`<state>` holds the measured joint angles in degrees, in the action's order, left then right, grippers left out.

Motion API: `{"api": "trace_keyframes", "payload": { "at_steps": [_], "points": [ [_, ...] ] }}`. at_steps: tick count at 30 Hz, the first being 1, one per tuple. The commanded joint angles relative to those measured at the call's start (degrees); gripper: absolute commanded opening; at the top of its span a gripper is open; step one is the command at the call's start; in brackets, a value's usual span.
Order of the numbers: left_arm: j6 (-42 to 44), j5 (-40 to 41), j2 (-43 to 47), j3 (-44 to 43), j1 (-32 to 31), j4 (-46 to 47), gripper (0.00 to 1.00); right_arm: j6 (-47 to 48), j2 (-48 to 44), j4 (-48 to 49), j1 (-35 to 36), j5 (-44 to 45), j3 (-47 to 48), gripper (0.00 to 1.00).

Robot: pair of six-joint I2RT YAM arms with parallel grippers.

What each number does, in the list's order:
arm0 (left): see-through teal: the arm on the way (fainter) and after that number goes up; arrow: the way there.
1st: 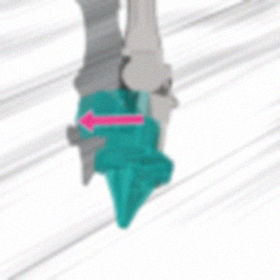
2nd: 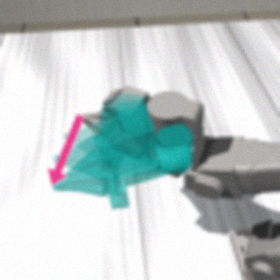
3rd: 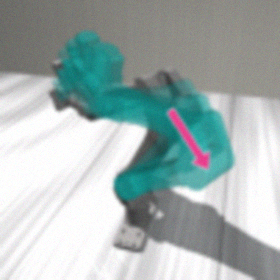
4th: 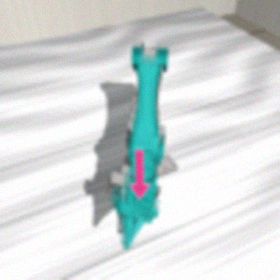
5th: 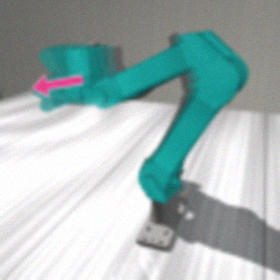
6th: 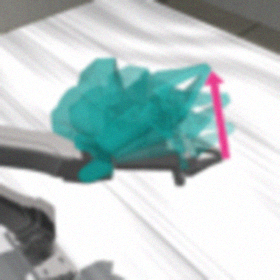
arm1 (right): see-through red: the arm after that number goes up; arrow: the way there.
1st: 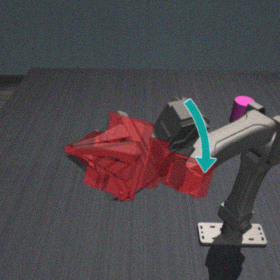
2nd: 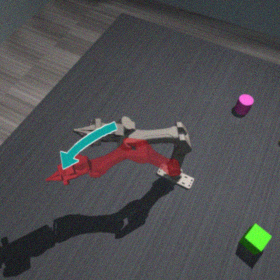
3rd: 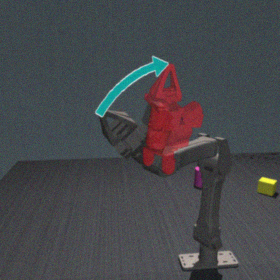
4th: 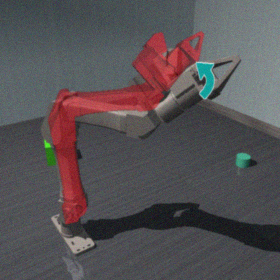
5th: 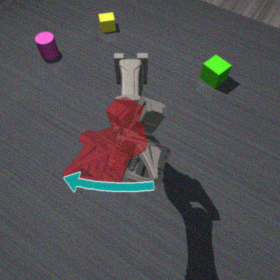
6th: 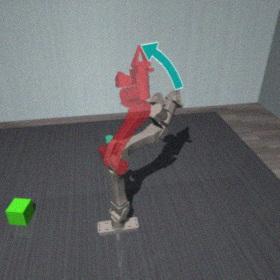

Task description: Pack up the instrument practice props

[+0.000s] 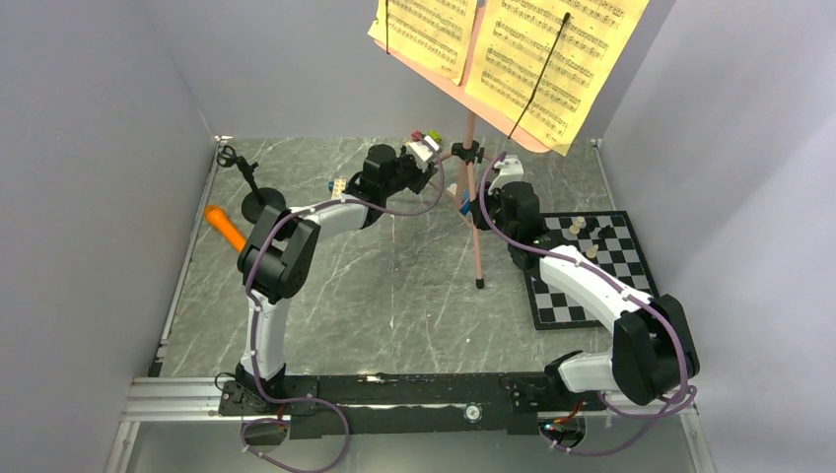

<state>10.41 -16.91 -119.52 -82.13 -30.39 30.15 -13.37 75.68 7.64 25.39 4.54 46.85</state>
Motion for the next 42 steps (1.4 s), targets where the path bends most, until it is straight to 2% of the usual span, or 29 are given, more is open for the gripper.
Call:
{"api": "trace_keyframes", "payload": {
  "at_steps": [1, 6, 14, 18, 23, 29, 34, 42],
  "points": [
    [1.56, 4.11, 1.15, 0.69, -0.1, 3.4, 0.23, -2.81, -1.24, -0.85, 1.85, -6.2, -0.02, 0.0],
    [1.88, 5.17, 3.54, 3.6, -0.74, 5.5, 0.0, -2.56, -1.78, -1.13, 1.93, -5.87, -0.34, 0.0],
    [0.8, 10.55, 12.92, 15.01, -1.48, 11.67, 0.0, -2.3, -3.08, -0.84, 2.12, -5.51, -1.53, 0.0],
    [2.17, 12.71, 16.4, 18.95, -2.43, 11.95, 0.0, -2.4, -2.58, -0.62, 2.2, -5.45, -2.22, 0.0],
    [-0.16, 16.66, 23.28, 27.59, -3.48, 14.43, 0.0, -3.06, -3.24, -0.05, 2.21, -5.56, -4.24, 0.0],
    [-0.74, 24.19, 31.9, 35.27, -6.83, 12.6, 0.0, -3.59, -4.23, 0.19, 2.34, -6.91, -5.34, 0.0],
    [-1.27, 30.22, 38.26, 39.93, -9.71, 6.67, 0.0, -3.73, -4.32, 0.38, 2.92, -8.41, -6.13, 0.0],
    [-3.78, 37.01, 49.53, 48.86, -10.59, 2.35, 0.0, -2.88, -3.36, 0.45, 7.81, -7.39, -6.36, 0.0]
  ]
}}
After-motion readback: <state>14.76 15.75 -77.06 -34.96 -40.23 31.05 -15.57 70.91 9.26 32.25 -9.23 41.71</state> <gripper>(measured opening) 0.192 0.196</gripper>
